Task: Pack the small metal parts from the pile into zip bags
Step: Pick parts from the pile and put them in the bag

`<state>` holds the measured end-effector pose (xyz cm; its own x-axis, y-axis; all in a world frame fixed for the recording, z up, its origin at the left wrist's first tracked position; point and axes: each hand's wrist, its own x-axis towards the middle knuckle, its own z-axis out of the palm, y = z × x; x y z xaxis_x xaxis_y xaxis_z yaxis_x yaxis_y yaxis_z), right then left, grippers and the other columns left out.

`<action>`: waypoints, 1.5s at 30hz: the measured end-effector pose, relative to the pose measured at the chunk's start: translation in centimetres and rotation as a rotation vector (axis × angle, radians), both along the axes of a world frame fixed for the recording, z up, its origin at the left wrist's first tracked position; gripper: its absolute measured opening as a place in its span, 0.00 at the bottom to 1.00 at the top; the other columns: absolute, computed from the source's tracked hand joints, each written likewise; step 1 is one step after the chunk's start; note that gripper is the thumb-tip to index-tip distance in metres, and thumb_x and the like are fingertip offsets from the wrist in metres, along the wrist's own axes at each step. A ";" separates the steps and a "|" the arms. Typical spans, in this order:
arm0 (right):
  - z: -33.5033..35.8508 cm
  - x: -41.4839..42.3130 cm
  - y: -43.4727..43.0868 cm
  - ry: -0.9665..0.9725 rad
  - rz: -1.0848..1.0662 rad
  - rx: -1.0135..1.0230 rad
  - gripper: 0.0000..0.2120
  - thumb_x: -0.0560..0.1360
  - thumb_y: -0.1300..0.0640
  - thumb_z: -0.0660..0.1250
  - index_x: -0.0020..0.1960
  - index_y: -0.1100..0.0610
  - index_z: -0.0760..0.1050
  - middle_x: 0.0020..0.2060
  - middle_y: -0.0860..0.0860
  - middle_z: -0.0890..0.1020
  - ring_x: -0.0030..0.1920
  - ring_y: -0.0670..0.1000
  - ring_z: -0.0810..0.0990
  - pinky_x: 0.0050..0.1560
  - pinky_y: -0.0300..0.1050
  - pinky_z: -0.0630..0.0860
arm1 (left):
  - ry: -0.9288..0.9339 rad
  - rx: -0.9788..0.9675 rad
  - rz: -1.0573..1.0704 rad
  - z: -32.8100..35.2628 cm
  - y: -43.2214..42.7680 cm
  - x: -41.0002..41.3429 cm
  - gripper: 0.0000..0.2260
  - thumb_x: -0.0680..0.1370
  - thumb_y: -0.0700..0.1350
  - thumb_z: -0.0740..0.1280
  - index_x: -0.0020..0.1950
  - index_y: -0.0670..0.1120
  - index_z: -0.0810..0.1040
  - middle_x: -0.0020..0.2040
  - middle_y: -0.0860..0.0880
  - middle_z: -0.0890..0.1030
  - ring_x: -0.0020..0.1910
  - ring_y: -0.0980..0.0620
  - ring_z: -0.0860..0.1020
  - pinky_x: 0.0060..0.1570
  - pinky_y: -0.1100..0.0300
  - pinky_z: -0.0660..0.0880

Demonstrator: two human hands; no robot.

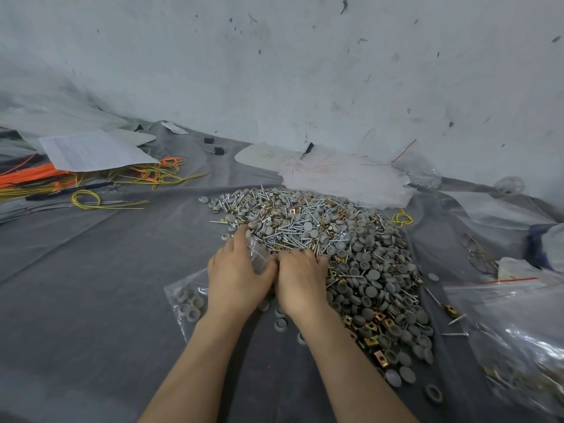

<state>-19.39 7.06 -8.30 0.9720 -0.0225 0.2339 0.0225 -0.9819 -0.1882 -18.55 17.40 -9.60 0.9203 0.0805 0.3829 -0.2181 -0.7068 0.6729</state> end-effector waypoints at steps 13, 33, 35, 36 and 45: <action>-0.4 0.1 -1.1 -0.112 -0.020 0.246 0.04 0.78 0.58 0.59 0.48 0.50 0.70 0.44 0.46 0.75 0.54 0.53 0.72 0.56 0.49 0.61 | -0.242 -0.042 -0.200 0.4 -1.5 -0.7 0.33 0.76 0.44 0.68 0.77 0.44 0.56 0.75 0.46 0.62 0.74 0.51 0.58 0.72 0.59 0.53; -0.1 0.6 -3.4 -0.441 -0.116 0.798 0.07 0.78 0.62 0.62 0.54 0.60 0.77 0.46 0.51 0.80 0.46 0.48 0.78 0.45 0.31 0.71 | -0.358 0.127 -0.346 0.0 -3.1 -1.7 0.20 0.76 0.41 0.65 0.68 0.40 0.71 0.64 0.43 0.75 0.64 0.44 0.71 0.65 0.50 0.68; 0.1 0.5 -3.5 -0.432 -0.101 0.748 0.09 0.79 0.62 0.62 0.56 0.59 0.78 0.49 0.52 0.81 0.49 0.49 0.78 0.51 0.39 0.75 | -0.312 0.180 -0.273 0.0 -2.4 -1.2 0.27 0.75 0.48 0.67 0.72 0.42 0.66 0.68 0.44 0.70 0.68 0.44 0.66 0.69 0.48 0.62; 0.2 0.4 -3.5 -0.428 -0.091 0.725 0.10 0.79 0.62 0.62 0.57 0.59 0.79 0.50 0.52 0.81 0.50 0.49 0.78 0.54 0.43 0.75 | -0.243 0.209 -0.220 0.0 -1.9 -0.9 0.33 0.73 0.54 0.68 0.75 0.45 0.61 0.71 0.45 0.66 0.72 0.44 0.61 0.72 0.46 0.56; 0.3 0.3 -3.2 -0.397 -0.030 0.820 0.04 0.76 0.61 0.67 0.51 0.57 0.75 0.41 0.44 0.77 0.41 0.37 0.75 0.41 0.22 0.69 | 0.180 0.356 -0.090 -1.0 0.1 1.1 0.52 0.67 0.71 0.65 0.77 0.51 0.38 0.77 0.45 0.56 0.77 0.42 0.45 0.71 0.39 0.37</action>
